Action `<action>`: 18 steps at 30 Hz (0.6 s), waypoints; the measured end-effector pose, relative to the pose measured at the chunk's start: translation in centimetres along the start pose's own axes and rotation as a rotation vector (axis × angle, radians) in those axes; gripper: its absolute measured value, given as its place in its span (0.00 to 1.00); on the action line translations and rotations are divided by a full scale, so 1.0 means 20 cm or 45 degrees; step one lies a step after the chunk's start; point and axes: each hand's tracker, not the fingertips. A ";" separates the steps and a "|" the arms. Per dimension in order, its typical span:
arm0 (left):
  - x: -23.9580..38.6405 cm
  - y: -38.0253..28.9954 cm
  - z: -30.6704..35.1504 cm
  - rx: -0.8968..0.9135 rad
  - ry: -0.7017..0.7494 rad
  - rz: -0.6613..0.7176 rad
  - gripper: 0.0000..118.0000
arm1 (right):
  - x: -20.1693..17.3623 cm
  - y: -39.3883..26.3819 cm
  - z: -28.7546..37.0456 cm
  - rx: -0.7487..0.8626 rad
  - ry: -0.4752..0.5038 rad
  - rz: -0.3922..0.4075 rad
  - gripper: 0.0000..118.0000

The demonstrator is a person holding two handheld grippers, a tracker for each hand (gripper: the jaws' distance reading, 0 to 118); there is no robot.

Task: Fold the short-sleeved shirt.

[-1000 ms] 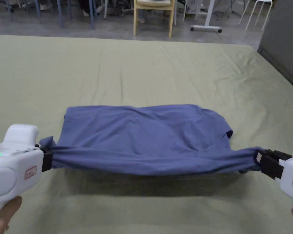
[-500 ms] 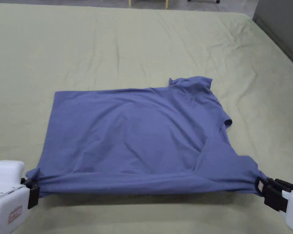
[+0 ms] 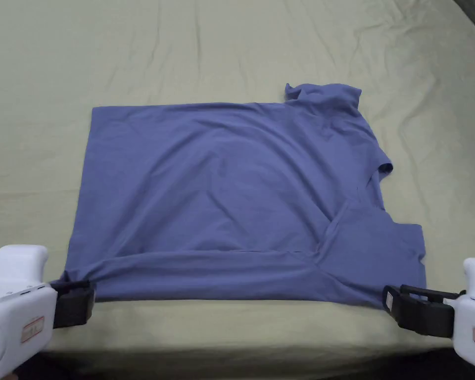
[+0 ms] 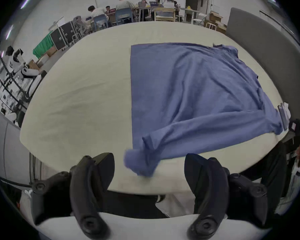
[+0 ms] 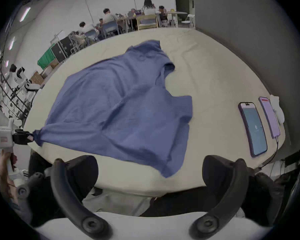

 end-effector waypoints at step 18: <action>-0.03 -0.07 0.12 -0.009 -0.054 0.180 0.19 | -0.28 -0.05 0.03 -0.076 0.037 0.063 0.02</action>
